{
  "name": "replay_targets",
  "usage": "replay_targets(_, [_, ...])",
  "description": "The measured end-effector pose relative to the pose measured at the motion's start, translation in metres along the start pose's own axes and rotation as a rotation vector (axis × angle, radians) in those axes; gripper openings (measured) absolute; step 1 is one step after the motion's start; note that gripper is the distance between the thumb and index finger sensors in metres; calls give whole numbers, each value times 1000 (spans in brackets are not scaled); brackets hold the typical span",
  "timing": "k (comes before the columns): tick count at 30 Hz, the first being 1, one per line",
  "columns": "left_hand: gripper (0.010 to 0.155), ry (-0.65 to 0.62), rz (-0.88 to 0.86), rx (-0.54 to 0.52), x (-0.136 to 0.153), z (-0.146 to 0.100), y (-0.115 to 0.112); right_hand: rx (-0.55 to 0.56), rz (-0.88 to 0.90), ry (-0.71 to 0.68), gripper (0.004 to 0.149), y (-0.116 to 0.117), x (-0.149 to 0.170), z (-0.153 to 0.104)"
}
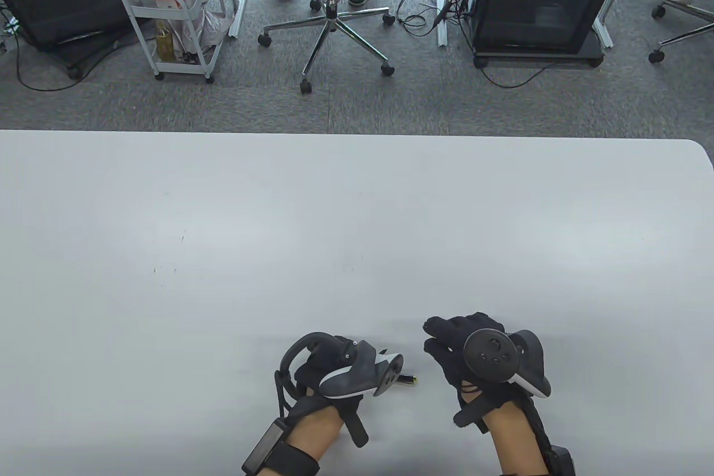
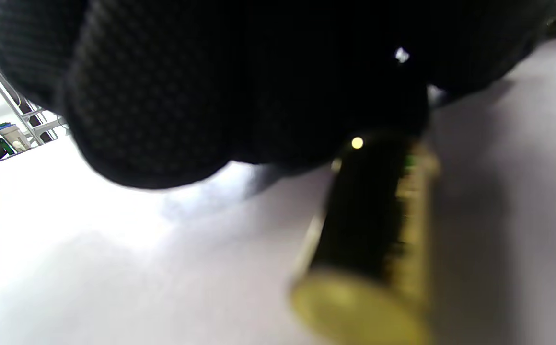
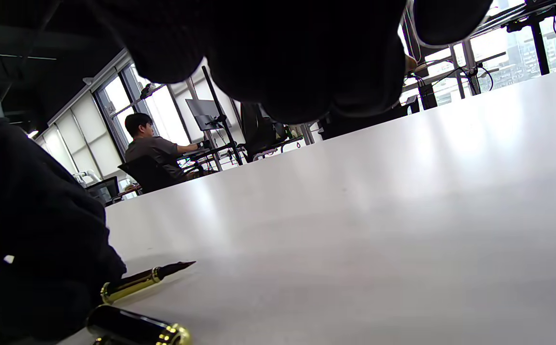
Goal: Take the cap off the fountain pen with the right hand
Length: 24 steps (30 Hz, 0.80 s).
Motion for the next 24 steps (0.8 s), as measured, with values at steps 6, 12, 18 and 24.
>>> replay_targets(6, [52, 10, -20, 16, 6, -3, 0, 6, 10, 14, 48, -3, 4, -2])
replay_targets(12, [60, 79, -201, -142, 54, -33, 38, 54, 85, -3, 50, -17, 9, -8])
replay_targets(18, [66, 156, -350, -327, 106, -71, 56, 87, 156, -36, 55, -31, 15, -13])
replay_targets(24, [69, 187, -481, -401, 127, -78, 30, 87, 250, -54, 60, -31, 22, -15])
Point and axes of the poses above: the tracker on the back of each hand, its own x axis roughly to the little-finger side, its own z axis roughly from the wrist to the fingertips, y = z × x, the point moved 3 cm from there along z, roughly from the wrist to the fingertips, and after that the axes turned 2 degrees about -z, right-handed, at the moved point
